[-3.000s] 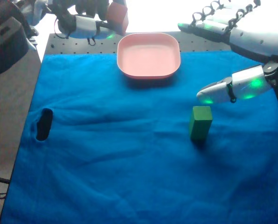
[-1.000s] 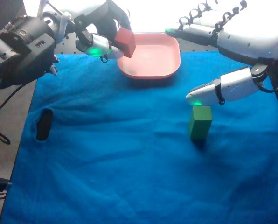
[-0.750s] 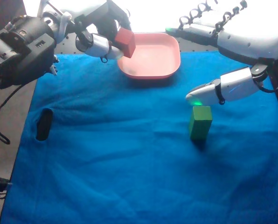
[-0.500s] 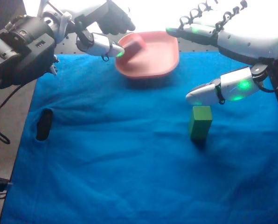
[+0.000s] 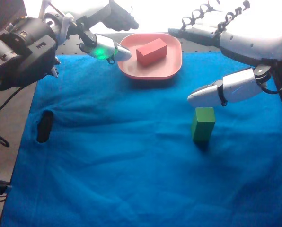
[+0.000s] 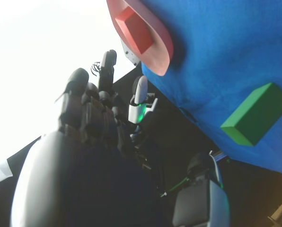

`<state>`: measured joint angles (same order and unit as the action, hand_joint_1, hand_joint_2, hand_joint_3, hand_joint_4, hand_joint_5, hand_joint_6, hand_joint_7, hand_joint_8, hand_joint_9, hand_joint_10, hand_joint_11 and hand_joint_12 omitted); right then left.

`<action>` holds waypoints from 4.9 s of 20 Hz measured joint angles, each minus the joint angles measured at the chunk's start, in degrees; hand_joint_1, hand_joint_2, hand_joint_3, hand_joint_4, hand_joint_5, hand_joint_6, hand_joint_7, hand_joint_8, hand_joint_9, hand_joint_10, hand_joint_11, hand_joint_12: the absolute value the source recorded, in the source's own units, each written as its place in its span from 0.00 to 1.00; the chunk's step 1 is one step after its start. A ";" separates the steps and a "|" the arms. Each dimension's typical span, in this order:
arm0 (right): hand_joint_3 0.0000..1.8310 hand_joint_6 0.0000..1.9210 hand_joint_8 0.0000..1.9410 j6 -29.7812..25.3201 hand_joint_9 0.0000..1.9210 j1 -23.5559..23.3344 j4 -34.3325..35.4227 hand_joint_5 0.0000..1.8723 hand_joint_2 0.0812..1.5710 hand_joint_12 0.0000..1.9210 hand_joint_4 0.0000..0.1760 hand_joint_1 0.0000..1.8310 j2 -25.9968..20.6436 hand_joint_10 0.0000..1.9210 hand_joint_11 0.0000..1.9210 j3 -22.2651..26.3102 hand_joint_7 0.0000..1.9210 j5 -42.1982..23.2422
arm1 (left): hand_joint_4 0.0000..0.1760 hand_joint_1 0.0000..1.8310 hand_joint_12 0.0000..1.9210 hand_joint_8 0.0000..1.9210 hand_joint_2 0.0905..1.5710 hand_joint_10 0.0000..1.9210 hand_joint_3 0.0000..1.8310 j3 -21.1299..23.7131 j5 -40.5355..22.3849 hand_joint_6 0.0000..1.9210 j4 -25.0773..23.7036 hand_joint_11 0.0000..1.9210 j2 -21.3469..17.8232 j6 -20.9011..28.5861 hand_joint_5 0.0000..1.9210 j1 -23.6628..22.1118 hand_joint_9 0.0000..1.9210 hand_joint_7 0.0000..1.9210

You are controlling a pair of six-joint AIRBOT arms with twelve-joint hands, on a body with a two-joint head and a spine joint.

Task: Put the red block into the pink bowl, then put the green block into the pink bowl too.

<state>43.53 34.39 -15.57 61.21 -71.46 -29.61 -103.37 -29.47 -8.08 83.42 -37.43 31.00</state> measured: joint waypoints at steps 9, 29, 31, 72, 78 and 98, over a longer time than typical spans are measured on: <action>0.00 0.00 0.00 -5.40 0.14 0.20 -4.85 0.10 0.52 0.61 0.00 0.13 -0.83 0.01 0.00 3.10 0.13 -0.11 | 0.00 0.58 0.49 0.00 0.61 0.00 0.00 2.71 -0.57 0.00 0.57 0.31 -3.93 -0.07 0.48 1.16 0.51 0.52; 0.00 0.01 0.03 -5.49 0.33 5.20 -4.85 0.55 0.49 0.90 0.00 0.43 -3.02 0.53 0.10 5.73 0.62 -0.02 | 0.00 0.55 0.53 0.00 0.62 0.01 0.00 4.17 -0.13 0.00 2.25 0.31 -5.81 -1.84 0.49 1.84 0.51 0.51; 0.00 0.01 0.04 -5.49 0.37 5.20 -4.83 0.60 0.53 0.92 0.00 0.40 -3.02 0.56 0.14 5.70 0.67 -0.17 | 0.00 0.55 0.51 0.00 0.62 0.00 0.00 4.17 -0.20 0.00 2.32 0.32 -5.81 -1.97 0.49 2.10 0.51 0.51; 0.00 0.41 0.38 -5.81 0.42 -0.28 -2.34 0.59 0.65 0.92 0.00 0.64 3.39 0.64 0.15 -2.12 0.64 0.07 | 0.67 0.57 0.55 0.01 0.69 0.00 0.00 7.93 -2.08 0.51 3.08 0.22 -6.56 -3.28 0.51 4.50 0.54 0.58; 0.00 0.30 0.52 -5.81 0.44 -3.96 -1.99 0.60 0.66 0.92 0.00 0.69 4.52 0.68 0.24 -5.20 0.59 -0.52 | 0.04 0.65 0.67 0.38 0.69 0.01 0.00 9.11 -3.13 0.52 2.14 0.19 -6.69 -3.39 0.50 5.09 0.55 0.55; 0.00 0.44 0.31 -5.81 0.50 -6.43 1.55 0.56 0.67 0.86 0.00 0.63 9.29 0.58 0.38 -13.84 0.59 0.13 | 0.00 0.61 0.61 0.15 0.70 0.00 0.00 16.11 -9.64 0.55 -2.62 0.13 -9.38 -3.37 0.48 7.21 0.49 0.50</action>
<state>37.71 27.97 -14.02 70.50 -85.30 -29.47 -87.26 -39.11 -10.70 74.04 -40.80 38.22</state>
